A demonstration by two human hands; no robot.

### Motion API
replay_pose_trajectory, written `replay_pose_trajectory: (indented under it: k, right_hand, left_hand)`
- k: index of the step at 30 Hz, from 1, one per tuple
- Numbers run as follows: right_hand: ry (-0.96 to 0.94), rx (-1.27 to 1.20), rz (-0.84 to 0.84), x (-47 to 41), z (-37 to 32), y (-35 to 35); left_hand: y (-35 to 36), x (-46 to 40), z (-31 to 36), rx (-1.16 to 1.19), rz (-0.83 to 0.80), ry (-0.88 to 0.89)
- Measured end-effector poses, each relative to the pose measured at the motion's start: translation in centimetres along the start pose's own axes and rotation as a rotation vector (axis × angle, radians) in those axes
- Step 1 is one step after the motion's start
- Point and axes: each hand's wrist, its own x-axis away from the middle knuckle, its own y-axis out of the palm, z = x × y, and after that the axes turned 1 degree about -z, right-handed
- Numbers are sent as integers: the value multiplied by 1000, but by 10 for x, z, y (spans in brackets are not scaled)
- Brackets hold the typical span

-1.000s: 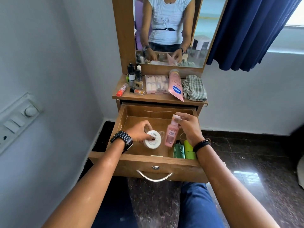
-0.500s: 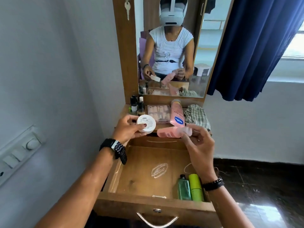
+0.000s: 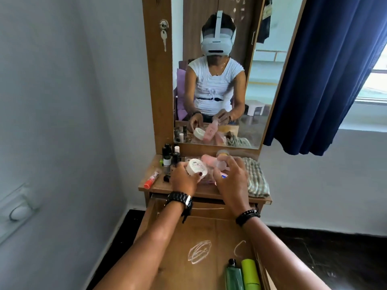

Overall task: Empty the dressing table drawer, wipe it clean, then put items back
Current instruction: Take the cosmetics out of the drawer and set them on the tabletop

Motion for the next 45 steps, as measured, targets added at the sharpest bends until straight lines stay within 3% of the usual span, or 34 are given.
replay_pose_trajectory:
  k: [5,10,16,20,24,28,30,33,39,45]
  right_hand:
    - [-58,190,-166,-13,15,21]
    - [-49,289,-165,-23,16,29]
    - [-37,340,-241,-27,15,33]
    - [-4,215,-226,-21,10,20]
    - [0,53,-192,3,0,-12]
    - [77,-46,-381,38,12,-41]
    - [117,13,-545,52,21,-54]
    - [88,322,-765,69,43,-63]
    - [-60,767,-996,102,59,-63]
    - [-137,877,-1101,116,60,-56]
  left_hand:
    - [10,-4,3,-300,16,131]
    - [14,-11,-1,-430,5,223]
    - [17,-14,-6,-364,6,253]
    - [10,2,-9,-293,10,344]
    - [1,34,-14,-141,-105,333]
    - [-1,68,-27,-75,-243,176]
    - [5,84,-40,-75,-457,76]
    - [14,105,-52,-88,-863,-142]
    - [26,111,-67,-488,-1002,144]
    - [27,114,-77,-600,-1032,306]
